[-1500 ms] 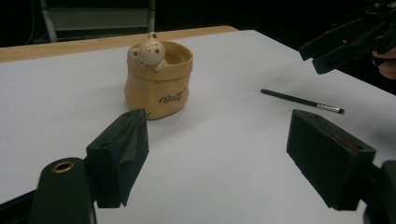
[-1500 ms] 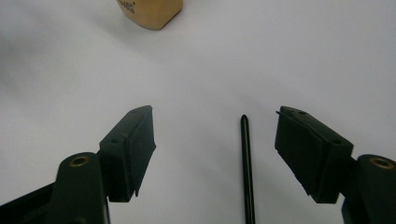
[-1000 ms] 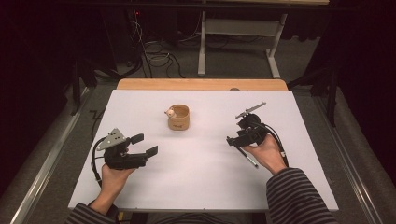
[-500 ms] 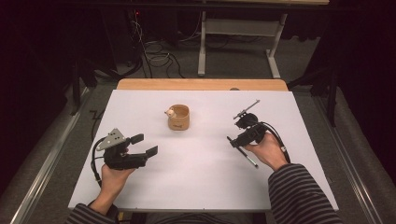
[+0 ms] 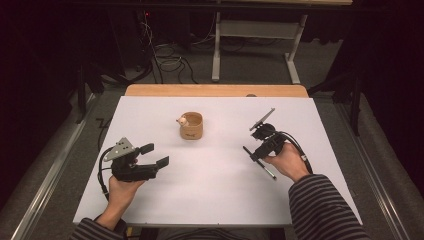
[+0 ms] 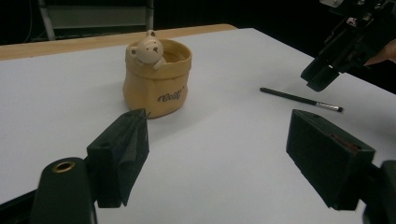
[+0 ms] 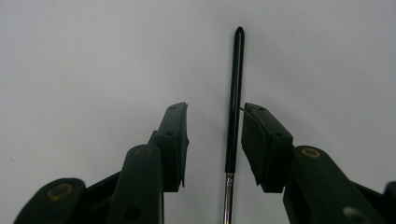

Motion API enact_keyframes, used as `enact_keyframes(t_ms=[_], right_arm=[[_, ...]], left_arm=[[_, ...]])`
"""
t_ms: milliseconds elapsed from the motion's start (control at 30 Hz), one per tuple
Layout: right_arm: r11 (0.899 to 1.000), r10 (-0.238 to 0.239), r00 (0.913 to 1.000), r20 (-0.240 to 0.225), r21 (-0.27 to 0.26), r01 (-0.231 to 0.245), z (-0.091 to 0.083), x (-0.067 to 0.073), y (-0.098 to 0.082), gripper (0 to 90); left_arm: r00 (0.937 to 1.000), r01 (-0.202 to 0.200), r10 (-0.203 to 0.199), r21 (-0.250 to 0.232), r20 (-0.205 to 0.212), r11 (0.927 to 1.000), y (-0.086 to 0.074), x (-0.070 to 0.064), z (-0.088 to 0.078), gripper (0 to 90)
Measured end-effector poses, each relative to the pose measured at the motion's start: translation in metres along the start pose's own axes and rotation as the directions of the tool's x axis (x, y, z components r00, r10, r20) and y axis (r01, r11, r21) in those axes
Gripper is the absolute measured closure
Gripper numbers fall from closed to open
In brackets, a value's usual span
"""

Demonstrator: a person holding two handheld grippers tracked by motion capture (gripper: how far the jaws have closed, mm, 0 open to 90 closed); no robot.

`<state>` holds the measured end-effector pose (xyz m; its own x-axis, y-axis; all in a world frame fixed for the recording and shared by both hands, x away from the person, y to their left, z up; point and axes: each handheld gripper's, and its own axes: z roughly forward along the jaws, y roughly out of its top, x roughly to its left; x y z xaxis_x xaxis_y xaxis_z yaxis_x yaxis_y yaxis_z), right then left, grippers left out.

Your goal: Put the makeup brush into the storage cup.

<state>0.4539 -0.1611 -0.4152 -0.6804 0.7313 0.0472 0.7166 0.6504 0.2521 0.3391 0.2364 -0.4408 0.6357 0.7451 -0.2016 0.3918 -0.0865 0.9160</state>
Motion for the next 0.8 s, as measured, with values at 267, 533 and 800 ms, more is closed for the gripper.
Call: enact_keyframes(t_ms=[267,533,800], right_arm=[[0.999,-0.005,0.9999,0.011,0.039,0.005,0.005,-0.001,0.001,64.1],[0.994,0.009,0.9999,0.011,0.109,-0.01,0.011,-0.003,0.0,67.6],[0.991,0.011,0.9998,0.019,0.135,-0.014,0.015,-0.005,-0.004,70.0]], left_arm=[[1.0,0.002,-0.002,-0.001,-0.001,1.0,0.0,0.0,0.0,22.0],[1.0,0.001,-0.001,-0.001,-0.001,1.0,0.0,0.0,-0.001,22.0],[1.0,0.0,0.0,0.001,0.0,1.0,0.0,0.0,0.0,22.1]])
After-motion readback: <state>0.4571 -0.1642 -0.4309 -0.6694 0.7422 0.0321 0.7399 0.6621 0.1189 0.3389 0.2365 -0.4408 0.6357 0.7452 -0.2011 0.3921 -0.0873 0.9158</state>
